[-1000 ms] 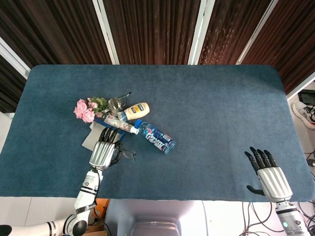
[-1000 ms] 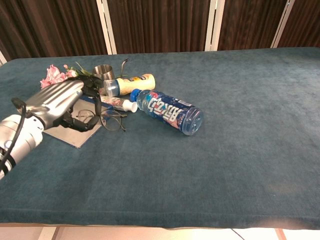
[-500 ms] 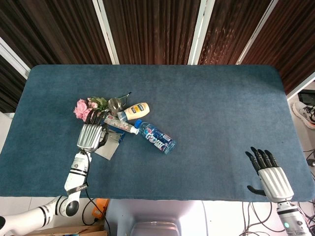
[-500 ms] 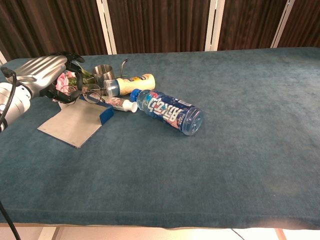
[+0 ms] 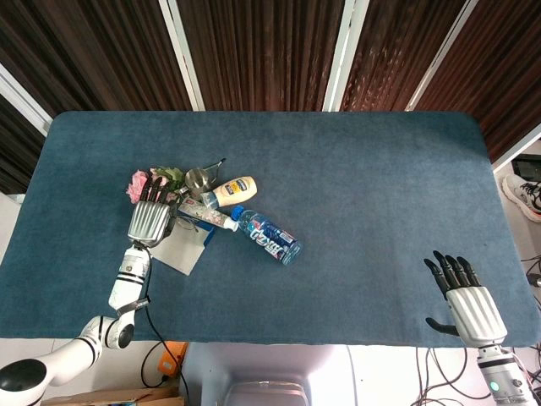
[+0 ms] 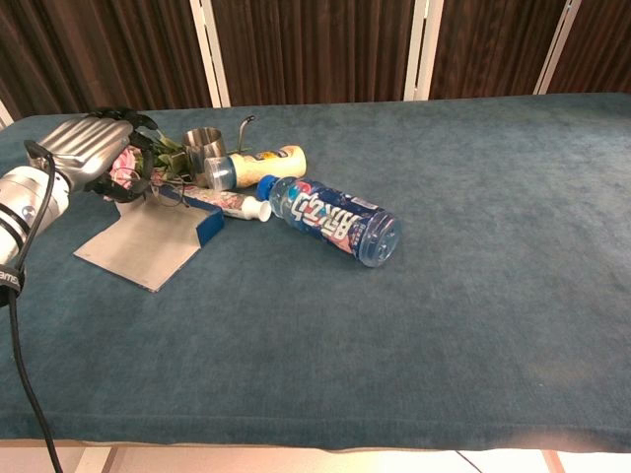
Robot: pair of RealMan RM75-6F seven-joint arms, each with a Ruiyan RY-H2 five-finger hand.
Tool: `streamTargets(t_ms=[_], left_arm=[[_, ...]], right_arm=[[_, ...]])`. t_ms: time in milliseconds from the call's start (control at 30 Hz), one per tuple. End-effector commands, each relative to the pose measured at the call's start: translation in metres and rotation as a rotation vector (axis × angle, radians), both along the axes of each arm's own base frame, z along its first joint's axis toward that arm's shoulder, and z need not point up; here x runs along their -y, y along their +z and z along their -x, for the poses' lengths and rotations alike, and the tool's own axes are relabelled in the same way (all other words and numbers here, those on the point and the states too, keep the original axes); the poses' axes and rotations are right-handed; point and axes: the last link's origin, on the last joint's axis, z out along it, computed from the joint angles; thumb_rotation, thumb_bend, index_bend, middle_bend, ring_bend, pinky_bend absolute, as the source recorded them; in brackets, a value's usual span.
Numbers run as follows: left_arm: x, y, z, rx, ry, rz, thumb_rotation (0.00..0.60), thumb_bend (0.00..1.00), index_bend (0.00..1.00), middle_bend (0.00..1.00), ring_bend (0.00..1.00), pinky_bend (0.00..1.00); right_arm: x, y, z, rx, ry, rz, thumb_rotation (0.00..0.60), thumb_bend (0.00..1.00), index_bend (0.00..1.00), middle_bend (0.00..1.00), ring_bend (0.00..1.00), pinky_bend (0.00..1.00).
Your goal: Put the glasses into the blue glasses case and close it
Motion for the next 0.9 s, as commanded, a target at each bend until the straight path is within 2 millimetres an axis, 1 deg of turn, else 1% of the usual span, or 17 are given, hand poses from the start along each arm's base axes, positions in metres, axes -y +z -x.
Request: streamTargets(t_ms=[33,233,267,367,700,900], left_arm=[[-0.001,-0.009,0.002,-0.012,-0.005,0.020,0.600,0.42,0.65,0.12,0.00,0.02],[0.000,-0.014,0.007,-0.029,0.000,0.033,0.600,0.41,0.65,0.12,0.00,0.02],[0.000,-0.016,0.012,-0.078,-0.005,0.040,0.600,0.41,0.65,0.12,0.00,0.02],[0.000,-0.021,0.017,-0.073,0.013,0.059,0.600,0.40,0.65,0.11,0.00,0.02],[0.003,-0.021,0.022,-0.094,-0.012,0.082,0.600,0.40,0.64,0.11,0.00,0.02],[0.006,-0.019,0.020,-0.053,-0.027,0.091,0.600,0.39,0.64,0.11,0.00,0.02]], right_arm=[[0.000,0.000,0.000,0.003,0.002,0.003,0.600,0.22,0.00,0.00,0.00,0.00],[0.000,0.000,0.000,0.007,-0.002,0.004,0.600,0.22,0.00,0.00,0.00,0.00],[0.000,0.001,0.000,0.013,-0.002,0.004,0.600,0.22,0.00,0.00,0.00,0.00],[0.000,0.003,-0.001,0.025,0.001,0.006,0.600,0.22,0.00,0.00,0.00,0.00],[-0.002,0.004,-0.001,0.032,0.005,0.006,0.600,0.22,0.00,0.00,0.00,0.00],[-0.002,0.003,-0.001,0.025,0.005,0.002,0.600,0.22,0.00,0.00,0.00,0.00]])
